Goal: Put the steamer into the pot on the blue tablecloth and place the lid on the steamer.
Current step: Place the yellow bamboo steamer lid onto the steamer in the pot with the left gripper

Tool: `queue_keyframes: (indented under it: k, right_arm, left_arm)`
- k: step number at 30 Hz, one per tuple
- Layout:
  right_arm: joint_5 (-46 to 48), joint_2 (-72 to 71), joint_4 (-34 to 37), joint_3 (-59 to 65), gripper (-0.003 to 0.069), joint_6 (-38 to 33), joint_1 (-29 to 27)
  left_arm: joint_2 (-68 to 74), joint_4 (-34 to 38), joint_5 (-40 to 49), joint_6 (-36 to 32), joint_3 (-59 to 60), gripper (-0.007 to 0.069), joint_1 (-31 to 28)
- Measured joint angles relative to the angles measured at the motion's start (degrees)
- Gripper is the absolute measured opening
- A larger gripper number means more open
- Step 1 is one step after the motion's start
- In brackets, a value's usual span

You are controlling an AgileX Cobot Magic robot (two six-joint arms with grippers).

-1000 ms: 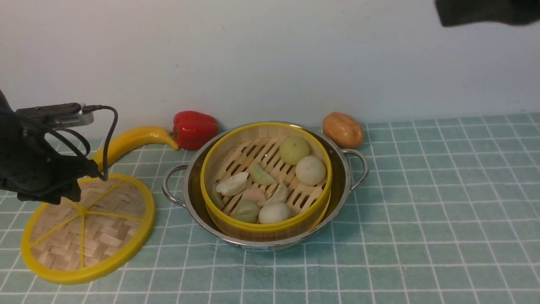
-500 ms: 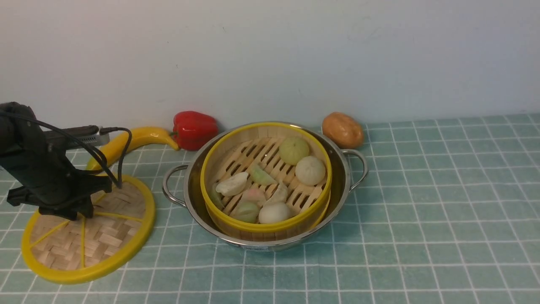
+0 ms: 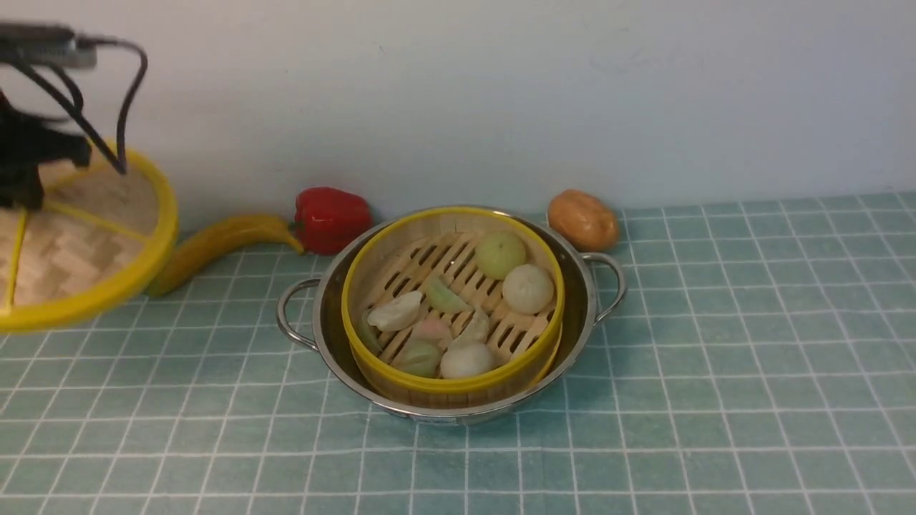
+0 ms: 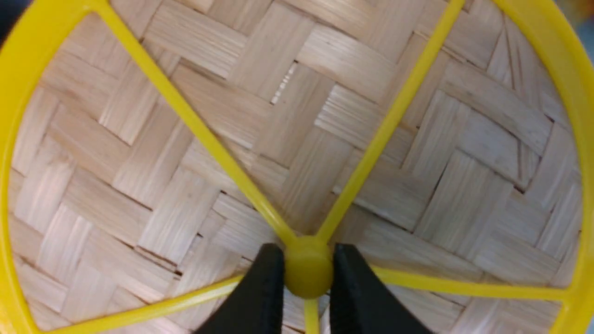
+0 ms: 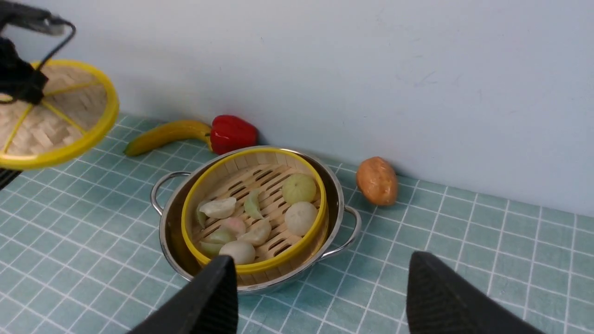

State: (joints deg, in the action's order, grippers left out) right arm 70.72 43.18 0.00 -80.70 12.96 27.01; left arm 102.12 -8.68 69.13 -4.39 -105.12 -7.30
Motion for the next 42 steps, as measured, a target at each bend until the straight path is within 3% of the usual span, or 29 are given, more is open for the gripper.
queue_keyframes:
  k: [4,10,14,42]
  right_arm:
    - [0.0,0.0,0.0,0.0,0.0477,0.25,0.0]
    - [0.0,0.0,0.0,0.0,0.0477,2.24,0.0]
    - [0.0,0.0,0.0,0.0,0.0477,2.93,0.0]
    - [0.0,0.0,0.0,0.04,0.0478,4.97,0.0]
  left_arm:
    - [0.34,3.43,-0.07,-2.47,-5.72,0.0114,10.79]
    - [6.29,0.72,-0.14,-0.51,-6.34,0.0114,28.29]
    - [11.61,-1.6,-1.63,1.36,-6.34,0.0114,34.74]
    - [21.61,1.74,-3.41,2.28,-6.42,0.0114,36.02]
